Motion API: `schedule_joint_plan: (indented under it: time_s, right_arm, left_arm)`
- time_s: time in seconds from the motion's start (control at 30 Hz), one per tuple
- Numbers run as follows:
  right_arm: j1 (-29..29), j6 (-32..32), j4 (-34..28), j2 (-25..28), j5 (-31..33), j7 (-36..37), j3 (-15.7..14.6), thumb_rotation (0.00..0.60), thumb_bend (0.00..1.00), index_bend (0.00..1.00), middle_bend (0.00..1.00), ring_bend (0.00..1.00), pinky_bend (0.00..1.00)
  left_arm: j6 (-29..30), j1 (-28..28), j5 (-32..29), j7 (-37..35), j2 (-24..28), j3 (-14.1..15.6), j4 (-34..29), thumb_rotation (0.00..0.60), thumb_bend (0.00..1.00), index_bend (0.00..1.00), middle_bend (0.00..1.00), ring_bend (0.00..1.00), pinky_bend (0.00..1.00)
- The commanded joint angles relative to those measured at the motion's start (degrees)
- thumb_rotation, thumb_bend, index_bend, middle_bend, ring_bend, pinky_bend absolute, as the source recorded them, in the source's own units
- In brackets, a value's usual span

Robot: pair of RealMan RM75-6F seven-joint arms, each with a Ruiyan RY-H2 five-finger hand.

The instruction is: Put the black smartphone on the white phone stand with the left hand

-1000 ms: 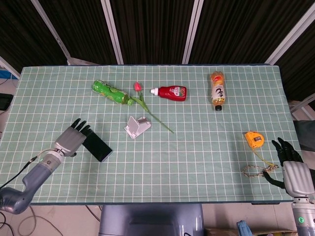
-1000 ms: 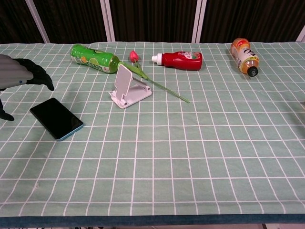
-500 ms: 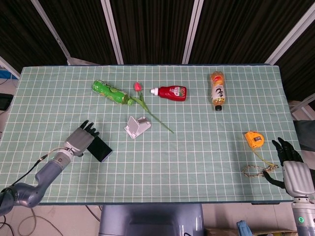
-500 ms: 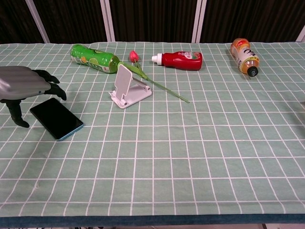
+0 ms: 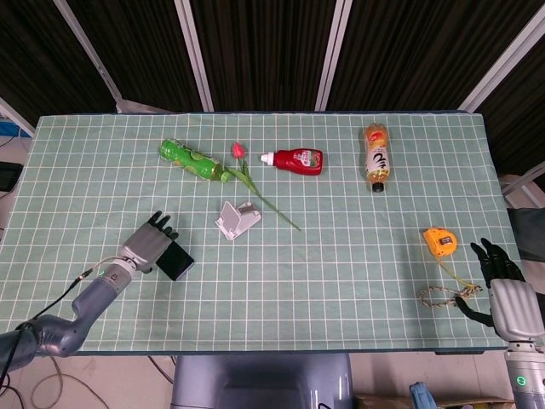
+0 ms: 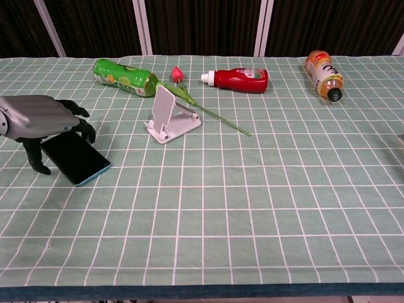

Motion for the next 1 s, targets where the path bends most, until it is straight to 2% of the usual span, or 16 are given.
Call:
schedule_joint_plan:
  time_s: [0.03,0.5,0.7,0.83,1.0]
  right_arm:
    - [0.00,-0.01,-0.01,0.01,0.01,0.02,0.00,0.600,0.32,0.10,0.04,0.00,0.19]
    - [0.02,-0.05,-0.07,0.02,0.06,0.18,0.03,0.600,0.32,0.10,0.05,0.00,0.19]
    - [0.01,-0.03,-0.11,0.06,0.04,0.18,0.01,0.600,0.32,0.10,0.05,0.00,0.19]
    - [0.02,-0.04,-0.13,0.05,0.05,0.14,0.01,0.600,0.32,0.10,0.05,0.00,0.19]
    - [0.02,-0.04,-0.12,0.06,0.06,0.14,0.01,0.600,0.32,0.10,0.05,0.00,0.19]
  left_arm:
    - [0.06,-0.21,-0.04,0.06,-0.25,0.18,0.04,0.600,0.07,0.24,0.23,0.00,0.00]
    - [0.89,-1.08,-0.70,0.11,-1.52,1.90,0.83,0.600,0.10,0.29,0.28,0.00,0.00]
    - [1.75,-1.14,-0.32,-0.18,-2.04,2.55,1.19,0.600,0.27,0.40,0.41,0.01,0.00]
    - [2.56,-1.11,-0.10,-0.43,-2.36,2.66,1.43,0.600,0.30,0.47,0.48,0.05,0.00]
    - [3.60,-0.95,0.14,-1.15,-2.49,2.69,1.42,0.600,0.30,0.51,0.53,0.09,0.00]
